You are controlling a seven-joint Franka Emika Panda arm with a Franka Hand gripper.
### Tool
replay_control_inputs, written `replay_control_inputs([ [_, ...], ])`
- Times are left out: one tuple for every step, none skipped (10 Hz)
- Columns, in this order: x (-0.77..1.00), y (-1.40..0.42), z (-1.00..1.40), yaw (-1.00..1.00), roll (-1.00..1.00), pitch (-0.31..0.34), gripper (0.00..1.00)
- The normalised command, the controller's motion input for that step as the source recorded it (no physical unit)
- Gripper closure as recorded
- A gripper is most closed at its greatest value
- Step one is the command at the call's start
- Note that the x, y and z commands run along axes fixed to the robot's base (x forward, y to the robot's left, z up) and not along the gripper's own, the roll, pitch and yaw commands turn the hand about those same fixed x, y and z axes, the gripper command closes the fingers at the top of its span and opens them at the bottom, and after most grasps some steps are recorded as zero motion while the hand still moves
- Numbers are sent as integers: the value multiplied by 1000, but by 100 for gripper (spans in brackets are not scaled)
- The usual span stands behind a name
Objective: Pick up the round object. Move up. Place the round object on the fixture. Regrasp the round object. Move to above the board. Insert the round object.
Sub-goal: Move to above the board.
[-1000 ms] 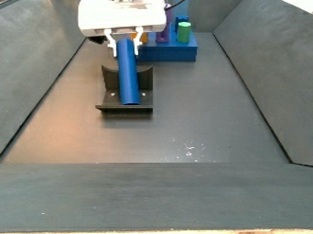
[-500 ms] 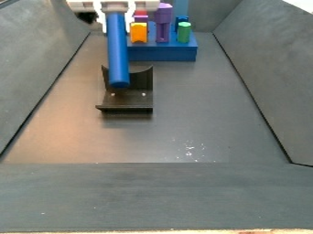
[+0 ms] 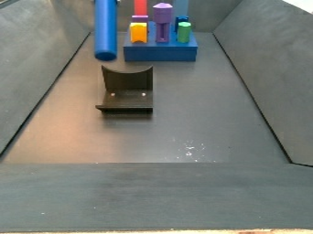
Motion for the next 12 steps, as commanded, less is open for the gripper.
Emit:
replay_control_inputs([
  [168, -55, 1000, 45, 10, 172, 100],
  [165, -57, 1000, 67, 2, 176, 100],
  [162, -57, 1000, 95, -8, 178, 100],
  [158, -57, 1000, 107, -11, 175, 100],
  [150, -57, 1000, 126, -20, 156, 100],
  [144, -56, 1000, 141, -24, 142, 100],
  [138, -55, 1000, 146, -25, 129, 100],
  [133, -57, 1000, 147, -24, 110, 100],
  [129, -57, 1000, 141, -20, 98, 100],
  [126, -58, 1000, 133, -13, 87, 100],
  [121, -59, 995, 119, 0, 76, 100],
  [99, -54, 849, 107, 12, 72, 100],
])
